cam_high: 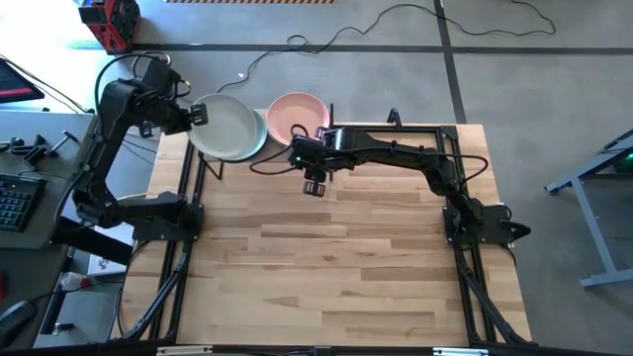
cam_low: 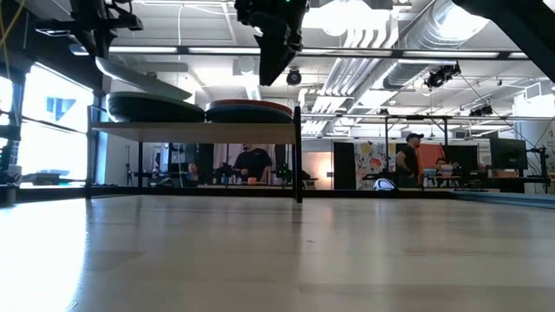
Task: Place and stack plates onto a shelf
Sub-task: Stack the gray plate on top of the light green plate on the shelf
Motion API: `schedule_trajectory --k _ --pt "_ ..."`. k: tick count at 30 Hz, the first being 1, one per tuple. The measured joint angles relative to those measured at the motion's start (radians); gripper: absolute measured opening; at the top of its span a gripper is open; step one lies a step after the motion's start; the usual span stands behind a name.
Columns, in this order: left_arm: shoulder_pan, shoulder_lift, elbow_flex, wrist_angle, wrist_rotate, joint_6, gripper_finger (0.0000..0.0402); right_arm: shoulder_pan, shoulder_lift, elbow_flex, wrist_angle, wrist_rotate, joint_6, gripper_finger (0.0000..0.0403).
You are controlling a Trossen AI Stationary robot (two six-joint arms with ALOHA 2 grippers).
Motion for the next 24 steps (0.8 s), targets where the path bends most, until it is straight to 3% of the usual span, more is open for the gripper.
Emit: schedule_trajectory --k 24 --pt "-0.019 0.132 -0.001 0.021 0.030 -0.020 0.0005 0.000 0.000 0.000 0.000 0.001 0.036 0.0154"
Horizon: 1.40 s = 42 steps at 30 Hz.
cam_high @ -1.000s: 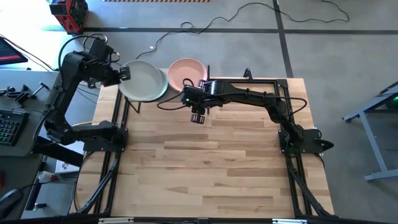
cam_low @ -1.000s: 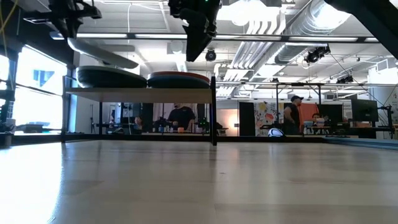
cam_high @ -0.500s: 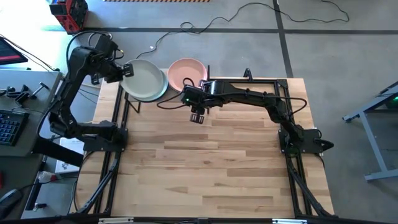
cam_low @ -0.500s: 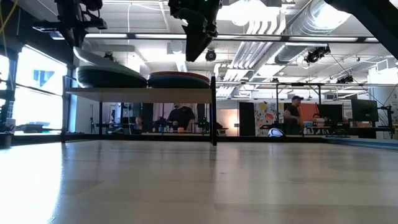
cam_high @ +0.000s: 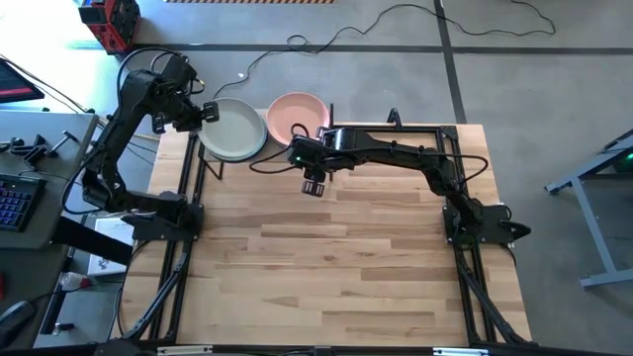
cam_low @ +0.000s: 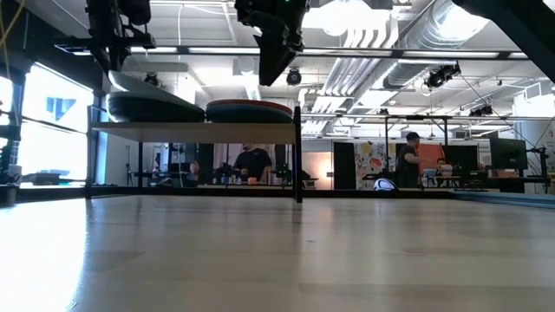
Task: Place and stack plates onto a shelf
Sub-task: Stack the gray plate on top of the light green plate on the shelf
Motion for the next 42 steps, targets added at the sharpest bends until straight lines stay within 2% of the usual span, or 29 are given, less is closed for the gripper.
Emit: schedule_trajectory --k 8,20,26,37,42 --pt "0.000 0.003 0.000 0.001 -0.004 0.002 0.0009 0.000 0.000 0.000 0.000 0.000 0.002 0.0154" --pt "-0.037 0.002 0.000 0.002 0.030 0.003 0.0057 0.000 0.000 0.000 -0.004 0.000 0.003 0.0154" --pt "-0.065 -0.002 0.000 -0.012 0.077 0.035 0.0060 0.000 0.000 0.000 -0.004 0.000 0.003 0.0154" --pt "-0.064 -0.067 0.000 -0.023 0.068 0.061 0.0060 0.000 0.000 0.000 -0.005 0.000 0.028 0.0154" --pt "-0.064 -0.076 0.000 -0.031 0.053 0.129 0.0060 0.000 0.000 0.000 -0.009 0.000 0.029 0.0154"
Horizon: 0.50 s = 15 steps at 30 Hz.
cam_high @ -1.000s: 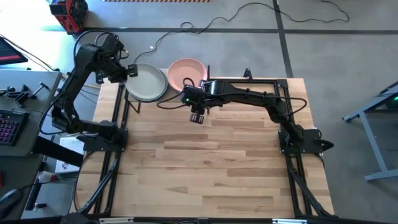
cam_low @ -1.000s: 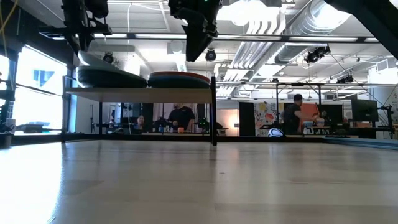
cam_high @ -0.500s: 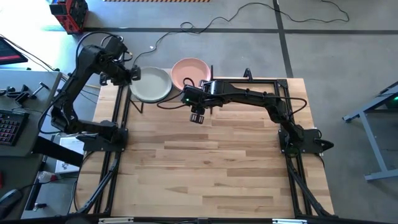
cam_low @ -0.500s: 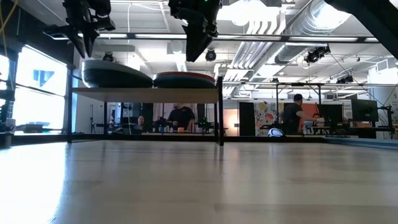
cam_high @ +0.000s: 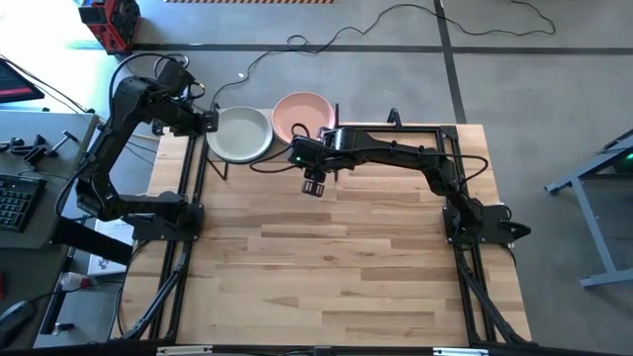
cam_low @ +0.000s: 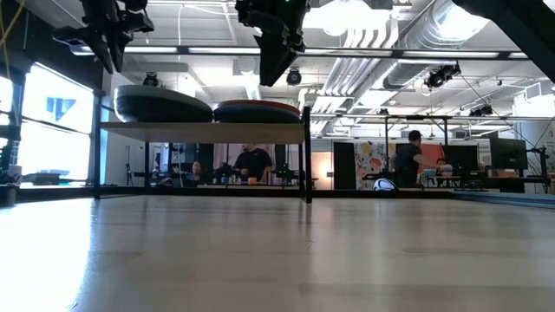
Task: Place and stack plates onto a shelf
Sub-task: Stack the gray plate on top of the light green plate on the shelf
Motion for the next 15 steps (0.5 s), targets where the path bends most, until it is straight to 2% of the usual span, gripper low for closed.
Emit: schedule_trajectory --k 5,15 --pt "0.000 -0.001 -0.010 -0.011 -0.028 -0.022 0.0060 0.000 0.000 0.000 0.000 0.000 0.019 0.0154" --pt "0.000 -0.001 -0.150 0.072 -0.032 -0.095 0.0060 0.000 0.000 0.000 0.000 0.000 0.016 0.0154"
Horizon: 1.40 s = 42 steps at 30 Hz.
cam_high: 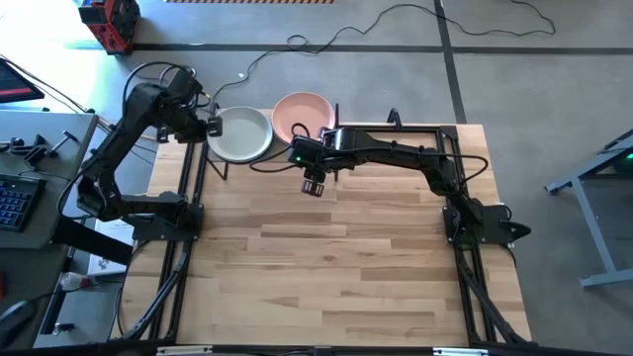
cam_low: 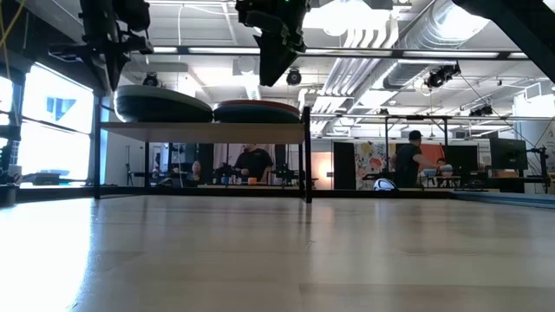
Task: Place and stack plates onto a shelf
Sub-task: Stack the gray plate on top of the light green plate on the shelf
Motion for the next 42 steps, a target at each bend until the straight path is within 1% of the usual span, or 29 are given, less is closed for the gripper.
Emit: schedule_trajectory --k 4,9,15,22,42 --pt "0.000 0.000 -0.031 0.029 -0.003 -0.006 0.0060 0.000 0.000 0.000 0.001 0.000 0.000 0.0154" --pt "0.001 0.000 -0.032 0.062 -0.007 -0.005 0.0060 0.000 0.000 0.000 0.001 0.000 0.000 0.0154" --pt "0.001 -0.012 -0.029 0.048 -0.002 0.002 0.0060 0.000 0.000 0.000 0.001 0.000 -0.001 0.0154" --pt "0.001 -0.040 -0.028 0.075 -0.013 0.004 0.0060 0.000 0.000 0.000 0.001 0.000 -0.001 0.0154" --pt "0.000 -0.027 -0.028 0.068 -0.012 0.068 0.0060 0.000 0.000 0.000 0.002 0.000 0.001 0.0154"
